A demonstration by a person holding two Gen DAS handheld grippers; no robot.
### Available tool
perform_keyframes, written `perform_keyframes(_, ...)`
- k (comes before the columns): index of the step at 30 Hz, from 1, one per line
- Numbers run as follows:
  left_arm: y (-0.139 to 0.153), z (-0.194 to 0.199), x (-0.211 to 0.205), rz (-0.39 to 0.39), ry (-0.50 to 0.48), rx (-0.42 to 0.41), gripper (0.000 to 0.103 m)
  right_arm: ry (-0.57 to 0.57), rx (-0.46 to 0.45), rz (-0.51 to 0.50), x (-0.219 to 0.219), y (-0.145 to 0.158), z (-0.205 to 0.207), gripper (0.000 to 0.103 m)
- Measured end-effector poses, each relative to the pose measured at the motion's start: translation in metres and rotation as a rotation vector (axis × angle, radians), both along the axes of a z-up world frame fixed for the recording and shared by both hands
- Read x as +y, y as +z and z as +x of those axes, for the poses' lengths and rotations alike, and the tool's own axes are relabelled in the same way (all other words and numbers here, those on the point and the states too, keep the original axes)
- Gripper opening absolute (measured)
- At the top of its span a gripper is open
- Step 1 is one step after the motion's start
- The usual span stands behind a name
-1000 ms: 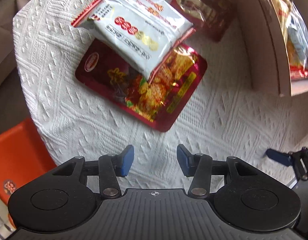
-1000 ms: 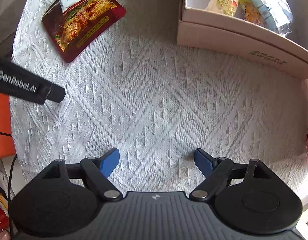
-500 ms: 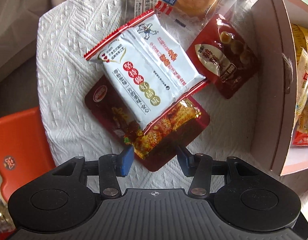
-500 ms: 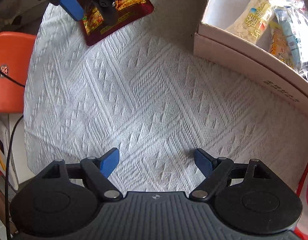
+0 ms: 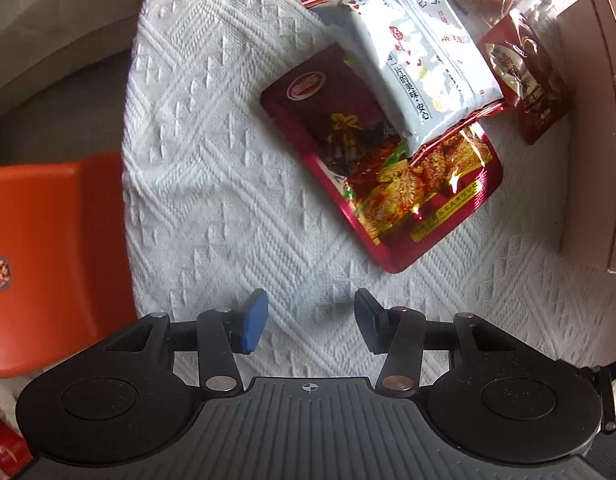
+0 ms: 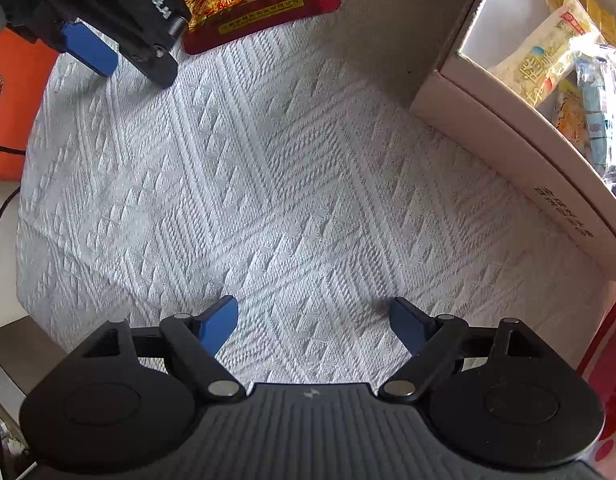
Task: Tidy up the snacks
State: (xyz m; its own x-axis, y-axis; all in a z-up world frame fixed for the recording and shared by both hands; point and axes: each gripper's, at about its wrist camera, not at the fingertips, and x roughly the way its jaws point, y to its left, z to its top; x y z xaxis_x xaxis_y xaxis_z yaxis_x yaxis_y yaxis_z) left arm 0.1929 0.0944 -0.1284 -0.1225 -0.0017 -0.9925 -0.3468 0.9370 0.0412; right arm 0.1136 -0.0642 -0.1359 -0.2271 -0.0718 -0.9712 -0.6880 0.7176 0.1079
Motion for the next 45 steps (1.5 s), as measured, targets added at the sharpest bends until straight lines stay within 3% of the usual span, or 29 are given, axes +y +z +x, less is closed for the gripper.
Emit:
perform_keyframes(6,-0.011,-0.021,0.024,-0.041,0.036,-0.032,0.054,0.026,0.012,-0.057,0.026,-0.004,0.002,0.084)
perform_keyframes(8,-0.011,-0.026,0.029,-0.060,0.017,-0.047,0.053,0.023,0.005,-0.061,0.033,0.000,0.013,0.078)
perform_keyframes(17,-0.005,-0.030,0.068,-0.117,0.062,-0.154,0.053,0.026,-0.148,0.137,0.071,0.070,0.064,0.076)
perform_keyframes(20,0.007,-0.037,0.095,-0.096,0.134,-0.190,0.052,0.067,-0.181,0.187,0.079,0.078,0.068,0.076)
perform_keyframes(26,0.033,-0.043,0.125,-0.127,0.270,-0.259,0.052,0.144,-0.282,0.272,0.108,0.079,0.095,0.076)
perform_keyframes(31,0.036,-0.045,0.120,-0.084,0.345,-0.236,0.052,0.082,-0.250,0.367,0.131,0.053,0.150,0.076)
perform_keyframes(35,0.029,-0.048,0.114,-0.068,0.355,-0.213,0.052,0.086,-0.181,0.345,0.148,0.020,0.173,0.076)
perform_keyframes(41,0.026,-0.045,0.107,-0.072,0.385,-0.228,0.052,0.133,-0.062,0.383,0.132,0.015,0.151,0.072)
perform_keyframes(43,0.025,-0.043,0.104,-0.076,0.391,-0.231,0.052,0.132,0.007,0.407,0.120,0.019,0.140,0.068)
perform_keyframes(45,0.025,-0.040,0.098,-0.086,0.390,-0.244,0.052,0.126,0.018,0.409,0.108,0.022,0.132,0.061)
